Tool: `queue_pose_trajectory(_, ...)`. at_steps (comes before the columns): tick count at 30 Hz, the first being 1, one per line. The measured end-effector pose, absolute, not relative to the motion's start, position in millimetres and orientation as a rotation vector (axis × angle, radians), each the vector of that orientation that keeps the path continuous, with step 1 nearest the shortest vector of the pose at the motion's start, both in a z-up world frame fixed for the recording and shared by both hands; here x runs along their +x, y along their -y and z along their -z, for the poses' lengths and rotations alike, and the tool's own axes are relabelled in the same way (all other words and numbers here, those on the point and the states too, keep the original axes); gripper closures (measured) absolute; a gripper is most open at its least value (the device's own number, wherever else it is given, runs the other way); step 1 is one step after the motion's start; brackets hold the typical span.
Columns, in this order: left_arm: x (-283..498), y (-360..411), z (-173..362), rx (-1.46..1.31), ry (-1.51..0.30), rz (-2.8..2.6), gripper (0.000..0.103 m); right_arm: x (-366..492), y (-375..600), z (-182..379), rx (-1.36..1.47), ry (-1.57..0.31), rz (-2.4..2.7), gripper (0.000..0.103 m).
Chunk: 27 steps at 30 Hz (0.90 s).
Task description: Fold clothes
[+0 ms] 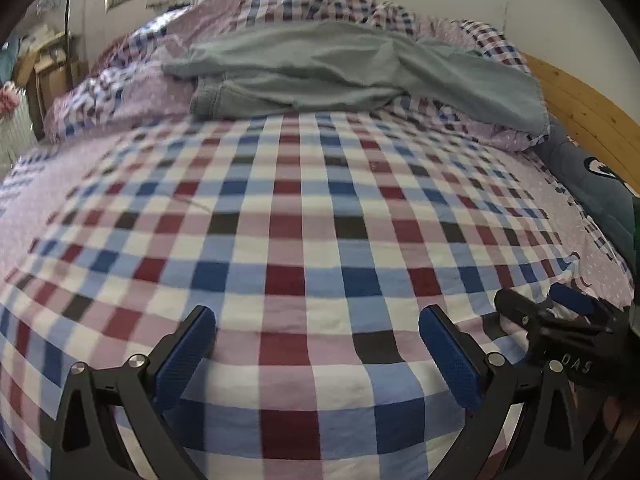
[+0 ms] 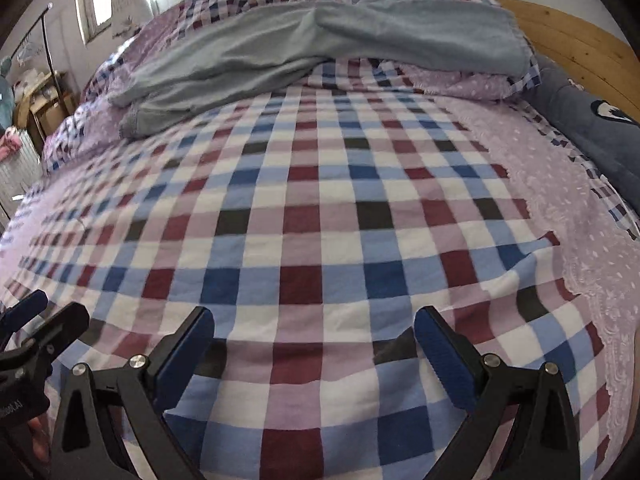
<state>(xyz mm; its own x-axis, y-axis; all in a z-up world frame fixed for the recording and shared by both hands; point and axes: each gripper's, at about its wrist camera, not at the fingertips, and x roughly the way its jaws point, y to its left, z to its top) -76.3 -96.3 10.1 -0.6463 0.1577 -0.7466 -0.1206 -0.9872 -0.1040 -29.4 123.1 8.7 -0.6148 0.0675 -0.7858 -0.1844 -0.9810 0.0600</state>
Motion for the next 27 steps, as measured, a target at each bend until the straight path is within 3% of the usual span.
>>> queue_pose_trajectory(27, -87, 87, 6, -1.33, -0.065, -2.727, 0.0, -33, -112, 4, -1.359, -0.089, -2.65, 0.0)
